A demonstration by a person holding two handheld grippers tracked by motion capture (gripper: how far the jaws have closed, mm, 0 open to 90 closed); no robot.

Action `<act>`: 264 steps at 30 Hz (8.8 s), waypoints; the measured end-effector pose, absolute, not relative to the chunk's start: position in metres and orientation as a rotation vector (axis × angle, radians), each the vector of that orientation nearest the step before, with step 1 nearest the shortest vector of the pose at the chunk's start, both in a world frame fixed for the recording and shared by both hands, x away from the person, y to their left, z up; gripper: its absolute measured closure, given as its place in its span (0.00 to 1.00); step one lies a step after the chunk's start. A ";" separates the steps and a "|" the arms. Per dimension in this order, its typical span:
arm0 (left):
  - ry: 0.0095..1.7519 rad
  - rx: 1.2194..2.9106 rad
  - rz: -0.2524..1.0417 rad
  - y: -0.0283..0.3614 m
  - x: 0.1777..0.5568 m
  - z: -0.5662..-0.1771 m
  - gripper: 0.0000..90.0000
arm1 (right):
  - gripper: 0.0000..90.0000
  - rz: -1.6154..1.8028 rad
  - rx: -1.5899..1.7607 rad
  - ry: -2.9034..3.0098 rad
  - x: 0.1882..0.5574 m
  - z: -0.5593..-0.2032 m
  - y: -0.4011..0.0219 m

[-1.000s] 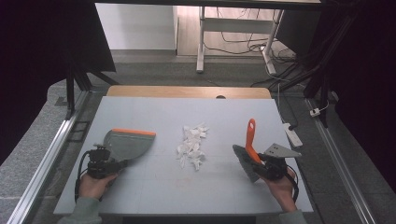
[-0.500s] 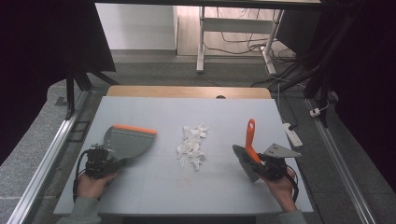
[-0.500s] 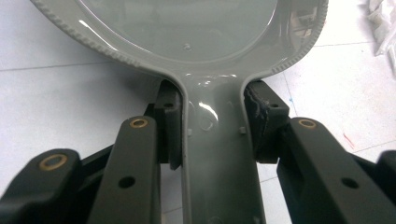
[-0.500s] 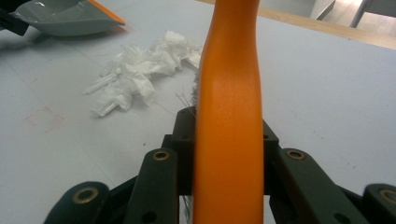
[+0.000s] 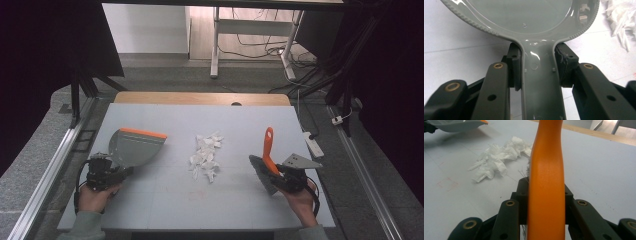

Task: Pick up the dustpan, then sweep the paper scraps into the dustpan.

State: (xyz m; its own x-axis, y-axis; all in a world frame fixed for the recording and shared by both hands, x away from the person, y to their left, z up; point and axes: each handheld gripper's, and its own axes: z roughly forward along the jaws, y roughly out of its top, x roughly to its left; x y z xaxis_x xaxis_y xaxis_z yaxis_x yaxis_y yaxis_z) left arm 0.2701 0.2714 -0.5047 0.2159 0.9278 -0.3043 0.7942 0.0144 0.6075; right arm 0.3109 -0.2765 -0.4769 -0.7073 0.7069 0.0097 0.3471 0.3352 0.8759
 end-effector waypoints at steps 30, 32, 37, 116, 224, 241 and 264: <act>1.361 1.783 0.278 0.296 0.265 -0.484 0.68 | 0.78 1.343 0.950 2.207 0.312 -0.475 -0.280; 1.330 1.787 0.273 0.296 0.266 -0.482 0.68 | 0.78 1.350 0.956 2.202 0.312 -0.474 -0.281; 1.248 1.800 0.262 0.293 0.266 -0.477 0.68 | 0.78 1.376 0.978 2.182 0.312 -0.471 -0.283; 0.841 2.254 0.073 0.251 0.232 -0.491 0.68 | 0.78 1.358 0.936 2.232 0.344 -0.463 -0.227; 0.859 2.339 -0.107 0.227 0.257 -0.521 0.68 | 0.79 1.022 0.914 2.609 0.434 -0.500 -0.073; 0.867 2.336 -0.104 0.226 0.257 -0.521 0.68 | 0.79 1.067 0.841 2.638 0.415 -0.503 -0.064; 0.872 2.335 -0.102 0.226 0.257 -0.521 0.68 | 0.79 1.182 0.662 2.740 0.379 -0.498 -0.052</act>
